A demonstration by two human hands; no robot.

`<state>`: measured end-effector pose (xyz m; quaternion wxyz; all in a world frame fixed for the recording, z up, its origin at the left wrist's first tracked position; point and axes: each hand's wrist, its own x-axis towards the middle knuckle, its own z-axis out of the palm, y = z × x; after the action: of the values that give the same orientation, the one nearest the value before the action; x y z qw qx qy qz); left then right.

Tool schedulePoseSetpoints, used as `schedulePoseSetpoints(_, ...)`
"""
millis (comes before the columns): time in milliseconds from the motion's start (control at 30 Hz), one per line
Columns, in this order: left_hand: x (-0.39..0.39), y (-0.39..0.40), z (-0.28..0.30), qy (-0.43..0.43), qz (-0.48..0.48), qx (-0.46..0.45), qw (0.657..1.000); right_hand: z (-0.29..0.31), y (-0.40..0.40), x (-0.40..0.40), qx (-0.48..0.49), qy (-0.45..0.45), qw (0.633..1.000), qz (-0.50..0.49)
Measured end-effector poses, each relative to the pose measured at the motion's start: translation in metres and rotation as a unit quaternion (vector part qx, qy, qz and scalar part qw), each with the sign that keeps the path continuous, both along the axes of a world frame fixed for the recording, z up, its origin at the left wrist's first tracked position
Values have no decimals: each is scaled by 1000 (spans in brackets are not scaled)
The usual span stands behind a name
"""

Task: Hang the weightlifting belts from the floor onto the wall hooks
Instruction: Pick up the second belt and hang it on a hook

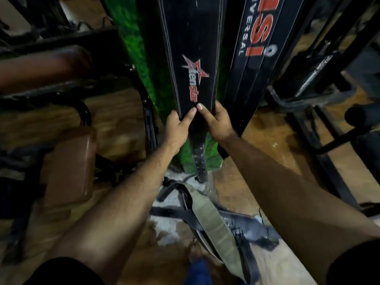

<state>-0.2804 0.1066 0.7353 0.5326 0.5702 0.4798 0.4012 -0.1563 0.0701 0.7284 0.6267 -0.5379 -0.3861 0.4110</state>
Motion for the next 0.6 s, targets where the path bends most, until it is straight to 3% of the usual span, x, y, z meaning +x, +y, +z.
schedulePoseSetpoints(267, -8, -16, -102, 111, -27, -35, 993, -96, -22, -12, -133, -3, 991, 13)
schedulePoseSetpoints(367, -11, -30, -120, 199, 17, -36, 979, -123, -37, -22, -205, -10, 978, -36)
schedulePoseSetpoints(467, -21, -49, -137, 242, 72, -94, 963, -143, -71, -29, -279, 5, 956, -89)
schedulePoseSetpoints(600, -38, -93, -159, 218, -27, -204, 954, -164, -119, -33, -331, 34, 941, -54)
